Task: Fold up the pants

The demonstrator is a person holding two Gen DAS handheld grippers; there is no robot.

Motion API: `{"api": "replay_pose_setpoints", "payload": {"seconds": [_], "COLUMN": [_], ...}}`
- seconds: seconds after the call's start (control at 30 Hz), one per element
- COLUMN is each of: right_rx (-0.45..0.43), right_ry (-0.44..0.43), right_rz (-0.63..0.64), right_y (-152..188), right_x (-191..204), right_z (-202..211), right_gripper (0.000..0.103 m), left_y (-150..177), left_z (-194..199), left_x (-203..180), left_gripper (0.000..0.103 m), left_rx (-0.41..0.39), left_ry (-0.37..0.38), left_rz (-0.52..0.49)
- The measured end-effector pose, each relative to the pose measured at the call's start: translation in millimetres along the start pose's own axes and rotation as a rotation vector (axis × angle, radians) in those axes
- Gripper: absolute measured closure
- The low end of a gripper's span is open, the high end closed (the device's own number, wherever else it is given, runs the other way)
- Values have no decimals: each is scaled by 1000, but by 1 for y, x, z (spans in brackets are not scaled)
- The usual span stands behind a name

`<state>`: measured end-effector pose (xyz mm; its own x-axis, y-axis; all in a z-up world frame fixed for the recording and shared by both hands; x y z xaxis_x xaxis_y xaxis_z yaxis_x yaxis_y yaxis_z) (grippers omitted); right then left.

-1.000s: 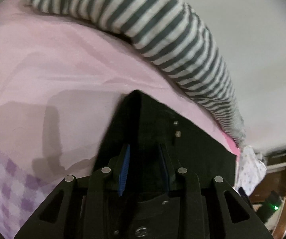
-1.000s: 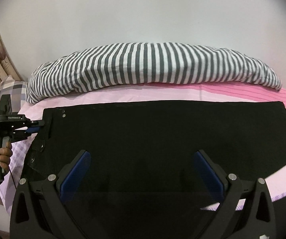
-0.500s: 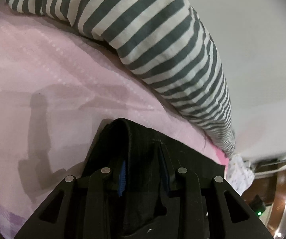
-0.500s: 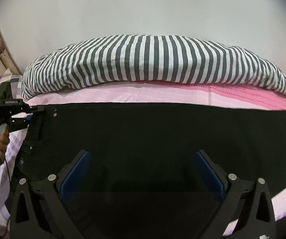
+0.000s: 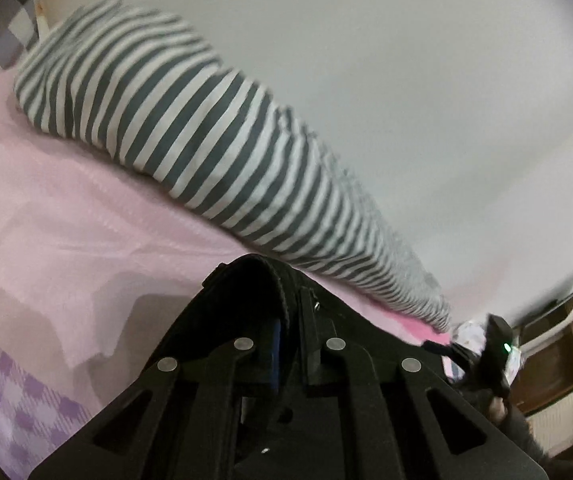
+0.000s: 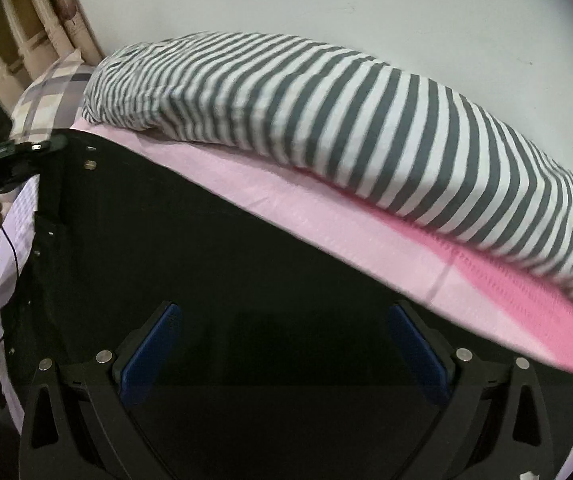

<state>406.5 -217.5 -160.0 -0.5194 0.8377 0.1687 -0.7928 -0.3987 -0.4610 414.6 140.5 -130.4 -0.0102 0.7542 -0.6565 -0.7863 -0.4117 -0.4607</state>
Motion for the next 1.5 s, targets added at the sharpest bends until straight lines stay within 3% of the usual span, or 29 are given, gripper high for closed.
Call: {"api": "replay_pose_setpoints", "payload": {"seconds": [0.3, 0.37, 0.6, 0.7, 0.77, 0.87, 1.0, 1.13, 1.27, 1.5], "right_rx": [216, 253, 375, 407, 414, 432, 446, 423, 343, 155], "right_ry": [-238, -276, -402, -442, -440, -402, -334, -230, -64, 190], "right_rz": [125, 172, 187, 200, 207, 203, 206, 229, 268, 234], "right_y": [-13, -16, -8, -1, 1, 4, 13, 19, 21, 37], "right_x": [-27, -26, -33, -31, -34, -48, -63, -65, -53, -18], "right_z": [-20, -27, -47, -48, -47, -45, -40, -36, -20, 55], "right_gripper": [15, 25, 29, 38, 53, 64, 70, 88, 92, 93], "left_y": [-4, -4, -3, -3, -3, -2, -4, -5, -5, 4], "left_z": [33, 38, 36, 37, 37, 39, 40, 36, 29, 55], "left_x": [-24, -29, -27, -30, -31, -31, -30, -25, -21, -28], "left_gripper": [96, 96, 96, 96, 96, 96, 96, 96, 96, 96], "left_rx": [-81, -92, -94, -98, -101, -108, -109, -101, -99, -111], "left_ry": [32, 29, -14, -17, -19, -14, -16, -28, -69, -67], "left_rz": [-50, -50, -51, -64, -73, -65, -62, -54, -80, -137]}}
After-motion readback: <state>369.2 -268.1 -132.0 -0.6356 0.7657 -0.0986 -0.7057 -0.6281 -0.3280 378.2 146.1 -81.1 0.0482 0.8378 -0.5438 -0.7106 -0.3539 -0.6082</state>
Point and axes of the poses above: each gripper's, at about its wrist camera, not at the fingertips, and z roughly against the way its jaws point, x to its left, y to its underside, the point moved 10 cm from there along -z, roughly the way its jaws point, and after that the axes turned 3 degrees about -y, right-handed, at the moved point
